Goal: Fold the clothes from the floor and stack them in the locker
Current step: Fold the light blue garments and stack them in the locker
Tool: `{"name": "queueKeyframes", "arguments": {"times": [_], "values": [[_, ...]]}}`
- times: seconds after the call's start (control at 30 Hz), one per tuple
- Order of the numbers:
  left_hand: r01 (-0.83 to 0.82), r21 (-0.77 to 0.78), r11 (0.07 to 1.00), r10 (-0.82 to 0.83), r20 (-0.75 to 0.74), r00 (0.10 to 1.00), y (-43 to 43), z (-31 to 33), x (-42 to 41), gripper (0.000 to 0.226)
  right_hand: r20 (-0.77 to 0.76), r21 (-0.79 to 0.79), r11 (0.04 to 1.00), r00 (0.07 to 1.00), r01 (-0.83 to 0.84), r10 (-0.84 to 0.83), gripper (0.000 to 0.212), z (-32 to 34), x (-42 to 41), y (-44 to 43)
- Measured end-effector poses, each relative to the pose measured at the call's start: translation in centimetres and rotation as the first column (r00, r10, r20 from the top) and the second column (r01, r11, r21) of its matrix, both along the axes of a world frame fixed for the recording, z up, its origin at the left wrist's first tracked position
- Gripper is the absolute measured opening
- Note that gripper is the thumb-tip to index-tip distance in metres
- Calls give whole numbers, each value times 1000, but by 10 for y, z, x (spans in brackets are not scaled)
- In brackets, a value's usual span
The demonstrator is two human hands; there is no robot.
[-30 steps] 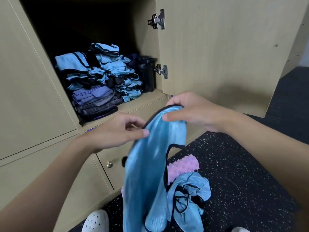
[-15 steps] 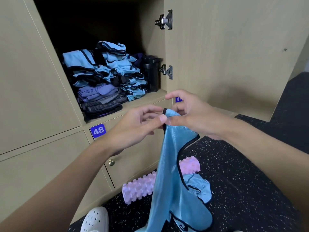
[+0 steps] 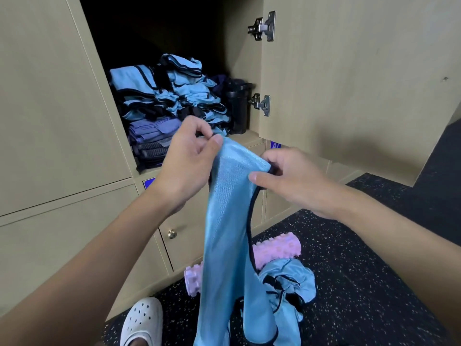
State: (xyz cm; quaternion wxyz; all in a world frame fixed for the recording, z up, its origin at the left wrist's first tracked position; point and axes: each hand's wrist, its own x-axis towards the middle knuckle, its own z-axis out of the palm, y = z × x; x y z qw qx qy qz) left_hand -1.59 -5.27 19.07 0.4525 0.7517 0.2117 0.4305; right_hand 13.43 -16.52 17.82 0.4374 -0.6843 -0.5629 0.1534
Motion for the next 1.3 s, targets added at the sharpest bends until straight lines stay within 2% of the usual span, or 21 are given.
{"name": "queueKeyframes", "arguments": {"times": [0.07, 0.1, 0.17, 0.23, 0.3, 0.4, 0.5, 0.6, 0.7, 0.77, 0.87, 0.97, 1.1, 1.17, 1.2, 1.23, 1.3], "values": [[-7, -11, 1000, 7, -1, 1000, -2, 1, 0, 2, -62, 74, 997, 998, -11, 16, 19, 0, -3, 2], [13, -15, 1000, -13, -21, 1000, -3, 1, 0, 8, -89, 101, 995, 996, -9, 18, 20, 1, -5, 4], [61, 71, 996, -50, -146, 988, -4, 4, -2, 28, -132, 143, 990, 991, 3, 16, 18, 2, -9, 6], [139, 126, 982, -106, -240, 965, -7, 9, -4, 22, -150, 166, 986, 989, 8, 17, 18, 2, -11, 6], [133, 146, 980, -97, -227, 969, -9, 13, -6, 11, -194, 163, 987, 980, -3, 35, 13, 1, -14, 6], [39, 177, 983, -11, -153, 988, -6, 12, -6, 23, -313, 126, 989, 943, -75, 111, 10, -6, -21, 6], [20, 158, 987, 0, -129, 992, -9, 11, -4, 22, -266, 94, 987, 953, -127, 148, 10, -13, -26, 8], [101, 180, 978, -66, -189, 980, -16, 14, -6, 17, -240, 117, 988, 962, -103, 129, 9, -12, -25, 7], [205, 198, 959, -155, -240, 958, -19, 16, -8, 11, -222, 110, 990, 969, -84, 107, 20, -13, -24, 6], [166, 216, 962, -119, -213, 970, -16, 13, -9, 26, -241, 98, 991, 964, -92, 113, 17, -15, -25, 5], [61, 224, 973, -31, -132, 991, -11, 11, -10, 16, -262, 65, 990, 956, -122, 135, 8, -15, -25, 4], [4, 105, 994, 2, -50, 999, -5, 13, -13, 12, -251, 22, 992, 960, -127, 128, 4, -17, -19, 3], [-116, 169, 979, 123, -30, 992, 0, 15, -14, 15, -154, -30, 990, 979, -136, 130, 6, -17, -16, 1], [-76, 305, 949, 130, -159, 979, 2, 13, -15, 8, -116, -38, 990, 984, -139, 134, 7, -16, -16, 0], [-24, 380, 925, 145, -294, 945, 3, 12, -16, 13, -106, -37, 990, 985, -137, 133, 8, -15, -15, 0], [46, 438, 898, 171, -443, 880, 4, 10, -19, 28, -97, -32, 991, 987, -131, 128, 9, -14, -14, 0], [166, 470, 867, 191, -620, 761, 5, 6, -22, 46, -75, -26, 993, 991, -114, 112, 11, -13, -11, -2]]}}
